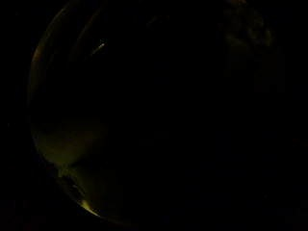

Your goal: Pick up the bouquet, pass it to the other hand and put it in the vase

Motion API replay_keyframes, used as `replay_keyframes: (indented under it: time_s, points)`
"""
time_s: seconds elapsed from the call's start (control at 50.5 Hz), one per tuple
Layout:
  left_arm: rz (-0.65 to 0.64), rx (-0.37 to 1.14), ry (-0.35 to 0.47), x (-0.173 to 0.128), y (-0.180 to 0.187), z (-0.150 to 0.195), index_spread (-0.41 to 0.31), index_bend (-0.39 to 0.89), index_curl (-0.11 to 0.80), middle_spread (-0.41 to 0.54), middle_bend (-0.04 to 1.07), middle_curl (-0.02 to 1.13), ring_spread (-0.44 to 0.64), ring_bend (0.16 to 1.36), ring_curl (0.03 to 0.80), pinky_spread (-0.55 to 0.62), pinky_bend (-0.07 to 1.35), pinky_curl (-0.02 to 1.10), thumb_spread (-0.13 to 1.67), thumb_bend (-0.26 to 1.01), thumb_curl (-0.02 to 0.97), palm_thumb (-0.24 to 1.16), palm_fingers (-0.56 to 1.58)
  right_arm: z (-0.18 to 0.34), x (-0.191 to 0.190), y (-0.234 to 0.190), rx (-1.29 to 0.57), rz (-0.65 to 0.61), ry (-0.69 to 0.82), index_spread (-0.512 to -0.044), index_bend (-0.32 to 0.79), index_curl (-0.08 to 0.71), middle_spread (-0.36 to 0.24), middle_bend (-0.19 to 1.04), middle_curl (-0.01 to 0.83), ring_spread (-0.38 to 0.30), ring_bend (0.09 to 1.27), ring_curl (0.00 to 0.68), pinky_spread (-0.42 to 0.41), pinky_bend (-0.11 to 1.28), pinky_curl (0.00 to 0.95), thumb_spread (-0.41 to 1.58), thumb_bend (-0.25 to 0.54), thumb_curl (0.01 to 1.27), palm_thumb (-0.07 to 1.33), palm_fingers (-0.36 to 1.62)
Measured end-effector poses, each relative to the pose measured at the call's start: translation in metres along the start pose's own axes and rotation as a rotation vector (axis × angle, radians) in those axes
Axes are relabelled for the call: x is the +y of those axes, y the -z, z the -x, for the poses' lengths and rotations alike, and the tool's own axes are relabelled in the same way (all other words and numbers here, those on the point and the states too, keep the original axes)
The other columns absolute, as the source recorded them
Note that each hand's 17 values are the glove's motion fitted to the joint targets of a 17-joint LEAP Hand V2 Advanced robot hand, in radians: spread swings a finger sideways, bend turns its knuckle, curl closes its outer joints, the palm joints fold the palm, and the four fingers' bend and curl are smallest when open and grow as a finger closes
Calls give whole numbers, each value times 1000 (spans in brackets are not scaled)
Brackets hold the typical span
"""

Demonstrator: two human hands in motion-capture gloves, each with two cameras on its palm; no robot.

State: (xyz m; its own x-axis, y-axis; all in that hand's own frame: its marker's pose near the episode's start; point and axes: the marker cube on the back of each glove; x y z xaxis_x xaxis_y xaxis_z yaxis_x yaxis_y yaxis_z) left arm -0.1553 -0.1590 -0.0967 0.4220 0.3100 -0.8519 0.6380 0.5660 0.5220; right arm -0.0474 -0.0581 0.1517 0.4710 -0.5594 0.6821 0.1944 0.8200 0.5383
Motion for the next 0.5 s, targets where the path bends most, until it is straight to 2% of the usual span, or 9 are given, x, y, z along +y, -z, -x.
replay_keyframes:
  time_s: [0.099, 0.198, 0.297, 0.337, 0.357, 0.376, 0.416, 0.456, 0.495]
  points:
    - [-32, 14, 5, -7, -5, -2, -345, 367, 622, -336, 766, 553, -388, 746, 487, -376, 602, 461, 268, -27, 868, 854, 1366, -5, -1, 2, 62, 1, -8, -332, 148, 282, -94, 187, 350, -22, 303, 302, 276, 250, 346, 1062, -21, 449, 706, 532]
    - [-5, 4, 11, -2, -1, 9, -337, 346, 619, -328, 748, 547, -379, 730, 483, -371, 607, 462, 267, -31, 870, 853, 1335, 15, 11, 3, -44, 61, -123, -330, 147, 283, -92, 186, 349, -22, 300, 303, 276, 247, 349, 1064, -22, 451, 705, 533]
    - [232, -68, 48, 22, 7, 46, -298, 211, 590, -307, 708, 537, -356, 672, 466, -366, 631, 464, 329, -56, 849, 799, 1174, 22, 16, 5, -170, 66, -83, -329, 152, 286, -85, 184, 348, -22, 297, 303, 276, 243, 350, 1066, -19, 452, 713, 537]
    - [389, -124, 86, 36, 10, 70, -246, 127, 563, -276, 653, 524, -304, 644, 456, -318, 555, 444, 479, -113, 805, 656, 952, 20, 16, 6, -200, 60, -44, -324, 157, 289, -77, 183, 347, -15, 295, 303, 277, 237, 348, 1067, -20, 452, 713, 538]
    - [471, -165, 111, 43, 13, 82, -214, 120, 558, -262, 706, 549, -261, 588, 449, -257, 468, 433, 540, -141, 774, 568, 811, 16, 15, 6, -202, 51, -19, -323, 159, 290, -76, 183, 346, -15, 292, 303, 278, 236, 349, 1069, -20, 452, 715, 538]
    - [545, -219, 138, 50, 18, 95, -123, 38, 531, -164, 596, 525, -138, 568, 465, -99, 367, 425, 587, -187, 728, 445, 252, 12, 14, 5, -197, 42, 2, -322, 164, 294, -71, 186, 347, -14, 284, 301, 278, 234, 349, 1070, -17, 453, 721, 540]
    - [631, -385, 184, 61, 29, 122, -56, 41, 526, -67, 577, 580, -29, 603, 534, 25, 408, 496, 643, -153, 678, 370, -10, 1, 13, 5, -170, 25, 19, -321, 162, 296, -68, 185, 347, -13, 281, 302, 278, 231, 349, 1071, -18, 453, 723, 541]
    - [612, -569, 192, 69, 44, 141, 6, 27, 476, 56, 419, 510, 86, 581, 482, 135, 407, 456, 667, -141, 635, 291, -238, -9, 14, 5, -121, 10, -6, -320, 160, 298, -66, 184, 346, -8, 278, 302, 278, 229, 349, 1072, -17, 454, 727, 542]
    - [591, -604, 163, 78, 54, 143, 54, 32, 430, 148, 313, 434, 170, 545, 413, 215, 378, 394, 687, -116, 603, 246, -249, -19, 14, 6, -44, -11, -58, -319, 158, 300, -64, 183, 346, -7, 275, 302, 279, 228, 349, 1073, -18, 454, 728, 543]
